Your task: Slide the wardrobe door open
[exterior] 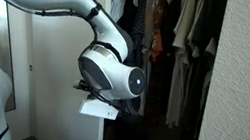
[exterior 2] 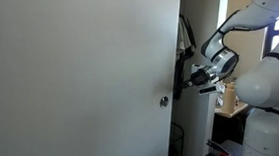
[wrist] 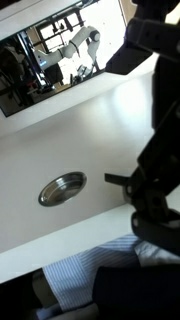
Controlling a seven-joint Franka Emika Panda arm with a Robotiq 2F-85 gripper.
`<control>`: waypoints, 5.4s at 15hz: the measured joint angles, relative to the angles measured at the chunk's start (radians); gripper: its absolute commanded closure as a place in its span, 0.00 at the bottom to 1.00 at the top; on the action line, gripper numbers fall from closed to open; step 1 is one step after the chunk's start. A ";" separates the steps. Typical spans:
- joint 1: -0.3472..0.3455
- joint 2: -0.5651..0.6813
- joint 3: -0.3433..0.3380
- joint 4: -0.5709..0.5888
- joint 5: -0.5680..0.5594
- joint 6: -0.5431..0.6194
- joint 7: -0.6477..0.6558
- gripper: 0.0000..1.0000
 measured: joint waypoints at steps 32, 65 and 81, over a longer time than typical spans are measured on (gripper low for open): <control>0.181 0.197 0.166 0.085 0.251 0.082 -0.268 0.00; 0.293 0.208 0.278 0.048 0.317 0.153 -0.269 0.00; 0.316 0.208 0.318 0.047 0.457 0.206 -0.333 0.00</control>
